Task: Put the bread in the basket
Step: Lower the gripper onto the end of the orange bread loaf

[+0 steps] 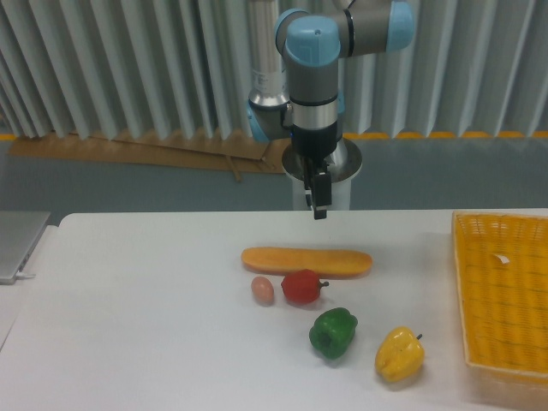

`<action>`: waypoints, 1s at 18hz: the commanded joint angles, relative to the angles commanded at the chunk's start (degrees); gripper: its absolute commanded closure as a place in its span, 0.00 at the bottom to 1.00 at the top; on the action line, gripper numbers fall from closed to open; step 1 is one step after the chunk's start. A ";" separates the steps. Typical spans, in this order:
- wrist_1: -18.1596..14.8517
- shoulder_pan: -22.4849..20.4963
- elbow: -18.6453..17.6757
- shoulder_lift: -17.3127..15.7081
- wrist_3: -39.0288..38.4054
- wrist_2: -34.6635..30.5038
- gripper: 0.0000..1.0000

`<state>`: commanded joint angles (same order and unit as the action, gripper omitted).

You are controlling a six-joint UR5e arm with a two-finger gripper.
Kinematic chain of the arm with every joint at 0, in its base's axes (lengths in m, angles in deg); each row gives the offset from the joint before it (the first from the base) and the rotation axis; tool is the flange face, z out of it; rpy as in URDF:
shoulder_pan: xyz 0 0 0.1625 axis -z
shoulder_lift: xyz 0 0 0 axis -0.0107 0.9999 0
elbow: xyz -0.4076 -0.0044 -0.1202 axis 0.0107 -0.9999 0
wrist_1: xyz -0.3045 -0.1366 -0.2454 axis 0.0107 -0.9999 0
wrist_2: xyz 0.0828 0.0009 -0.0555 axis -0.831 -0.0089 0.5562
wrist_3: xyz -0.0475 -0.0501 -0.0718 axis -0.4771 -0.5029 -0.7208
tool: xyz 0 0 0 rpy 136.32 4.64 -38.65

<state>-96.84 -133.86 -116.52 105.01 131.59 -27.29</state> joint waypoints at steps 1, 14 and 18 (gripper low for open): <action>-0.09 0.00 -0.96 0.36 0.00 0.16 0.00; 2.98 -0.97 -8.96 4.75 -0.35 -1.77 0.00; 7.70 -1.40 -11.59 6.07 -0.27 -2.03 0.00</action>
<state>-89.15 -135.26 -128.11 111.08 131.32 -29.32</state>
